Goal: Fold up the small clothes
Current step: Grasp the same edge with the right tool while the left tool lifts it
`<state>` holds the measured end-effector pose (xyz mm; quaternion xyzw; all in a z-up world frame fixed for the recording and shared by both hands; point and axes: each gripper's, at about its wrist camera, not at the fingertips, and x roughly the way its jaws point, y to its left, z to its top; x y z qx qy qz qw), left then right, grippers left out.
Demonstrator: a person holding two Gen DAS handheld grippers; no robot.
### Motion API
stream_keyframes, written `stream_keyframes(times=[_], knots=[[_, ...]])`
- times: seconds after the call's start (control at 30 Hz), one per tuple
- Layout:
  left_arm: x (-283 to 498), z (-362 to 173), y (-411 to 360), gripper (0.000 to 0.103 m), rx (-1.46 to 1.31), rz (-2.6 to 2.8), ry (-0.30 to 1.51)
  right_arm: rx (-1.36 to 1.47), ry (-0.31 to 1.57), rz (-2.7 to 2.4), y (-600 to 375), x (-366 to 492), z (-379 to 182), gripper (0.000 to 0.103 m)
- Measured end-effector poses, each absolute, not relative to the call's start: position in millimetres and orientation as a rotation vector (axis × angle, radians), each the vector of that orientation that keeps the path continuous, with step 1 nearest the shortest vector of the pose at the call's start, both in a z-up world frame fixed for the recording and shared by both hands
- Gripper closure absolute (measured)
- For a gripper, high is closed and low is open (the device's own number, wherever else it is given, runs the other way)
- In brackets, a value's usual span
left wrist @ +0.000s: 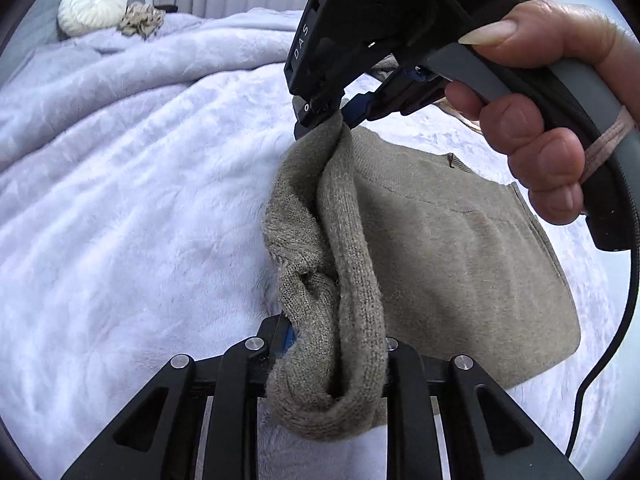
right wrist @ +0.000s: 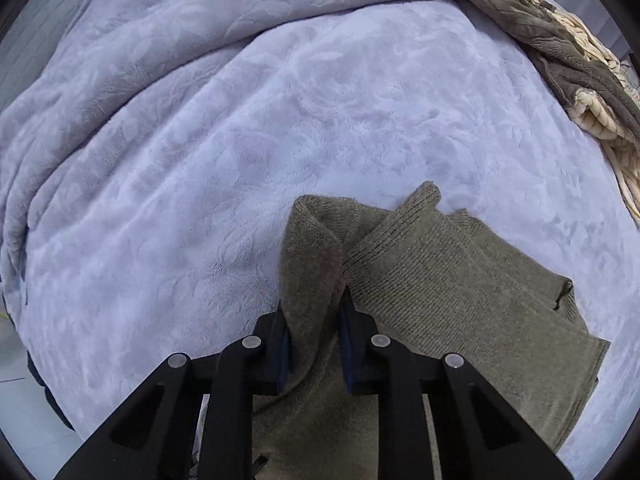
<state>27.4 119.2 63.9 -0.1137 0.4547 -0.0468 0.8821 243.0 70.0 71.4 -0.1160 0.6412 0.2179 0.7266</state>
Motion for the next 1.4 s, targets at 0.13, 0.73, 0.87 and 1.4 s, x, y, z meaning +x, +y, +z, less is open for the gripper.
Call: stream_keyframes(times=[0.13, 0.73, 0.87, 1.4], knots=[[27.6, 80.0, 100.6, 0.08, -0.166, -0.08, 0.95, -0.177, 1.392, 0.516, 44.3, 246.2, 89.2, 0.082], [17.1, 119.9, -10.3, 0.08, 0.145, -0.034, 0.947, 0.009, 1.307, 0.662, -59.4, 249.5, 121.0, 0.082], [11.3, 123.6, -51.7, 0.08, 0.234, -0.034, 0.932, 0.019, 1.285, 0.69, -87.9, 248.8, 124.8, 0.082], [14.6, 117.3, -133.6, 0.08, 0.377, -0.074, 0.949, 0.031, 1.211, 0.737, -165.7, 243.8, 126.7, 0.082]])
